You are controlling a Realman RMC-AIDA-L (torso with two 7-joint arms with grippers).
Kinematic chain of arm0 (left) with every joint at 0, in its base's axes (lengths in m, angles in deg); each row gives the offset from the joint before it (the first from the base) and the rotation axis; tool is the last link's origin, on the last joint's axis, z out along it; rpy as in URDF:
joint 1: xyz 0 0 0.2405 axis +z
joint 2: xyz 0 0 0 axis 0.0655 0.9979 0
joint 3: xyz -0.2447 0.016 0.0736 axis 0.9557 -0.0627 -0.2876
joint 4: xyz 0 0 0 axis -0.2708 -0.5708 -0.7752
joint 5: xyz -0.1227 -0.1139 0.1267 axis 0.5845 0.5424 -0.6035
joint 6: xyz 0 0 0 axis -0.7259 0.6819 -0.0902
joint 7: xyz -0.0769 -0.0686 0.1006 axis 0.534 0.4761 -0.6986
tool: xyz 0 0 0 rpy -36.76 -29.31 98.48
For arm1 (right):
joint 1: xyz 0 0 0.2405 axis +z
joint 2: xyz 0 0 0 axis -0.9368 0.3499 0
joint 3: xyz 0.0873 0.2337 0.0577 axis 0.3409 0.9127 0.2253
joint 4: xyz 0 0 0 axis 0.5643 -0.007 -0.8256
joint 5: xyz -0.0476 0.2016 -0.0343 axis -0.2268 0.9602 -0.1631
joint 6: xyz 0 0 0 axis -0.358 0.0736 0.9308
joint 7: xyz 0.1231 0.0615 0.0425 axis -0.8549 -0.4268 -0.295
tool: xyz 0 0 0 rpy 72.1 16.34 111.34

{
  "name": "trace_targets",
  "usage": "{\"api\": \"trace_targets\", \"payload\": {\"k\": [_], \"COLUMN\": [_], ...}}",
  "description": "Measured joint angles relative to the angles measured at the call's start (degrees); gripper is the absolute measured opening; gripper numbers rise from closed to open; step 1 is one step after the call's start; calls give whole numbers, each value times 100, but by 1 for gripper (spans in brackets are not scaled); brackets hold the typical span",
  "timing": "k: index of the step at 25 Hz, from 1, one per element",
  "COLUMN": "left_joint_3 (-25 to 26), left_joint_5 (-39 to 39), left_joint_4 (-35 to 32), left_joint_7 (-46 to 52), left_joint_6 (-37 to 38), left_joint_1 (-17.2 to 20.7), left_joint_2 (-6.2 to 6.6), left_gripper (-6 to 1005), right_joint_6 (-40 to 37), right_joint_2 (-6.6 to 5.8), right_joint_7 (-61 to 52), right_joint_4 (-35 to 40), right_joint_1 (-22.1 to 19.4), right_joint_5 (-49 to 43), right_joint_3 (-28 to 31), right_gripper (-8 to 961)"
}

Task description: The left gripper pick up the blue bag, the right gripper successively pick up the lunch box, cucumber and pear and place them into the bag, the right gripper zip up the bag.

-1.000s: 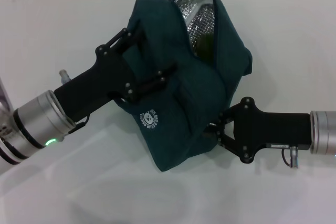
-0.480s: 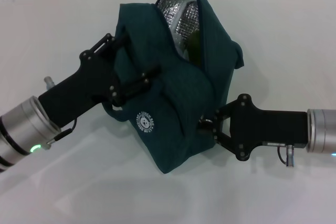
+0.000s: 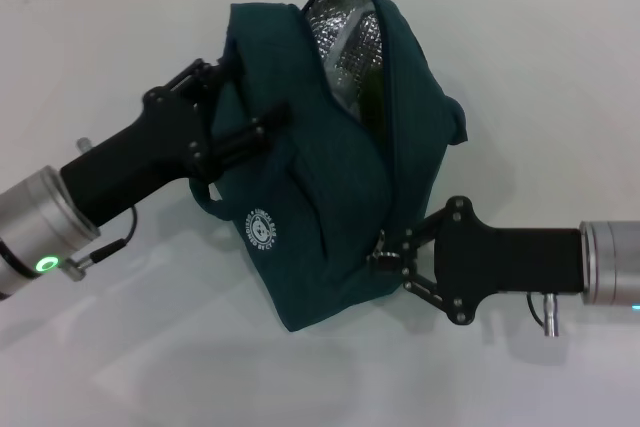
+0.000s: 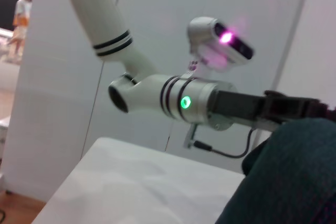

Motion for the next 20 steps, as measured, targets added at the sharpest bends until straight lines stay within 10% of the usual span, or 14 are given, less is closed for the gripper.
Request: {"api": "trace_targets", "payload": {"k": [20], "left_joint_3": [161], "left_joint_5": [719], "left_joint_4": [147], "left_joint_7": [-1445], "left_joint_6": [270], "left_joint_1": [489], "left_joint_2": [-210], "left_gripper": [875], "right_joint_6": [298], "right_joint_2": [14], "right_joint_7": [342], "right_joint_4": [73], "right_joint_1": [10], "right_joint_5": [263], "right_joint_3": [-164], "right_gripper": [36]}}
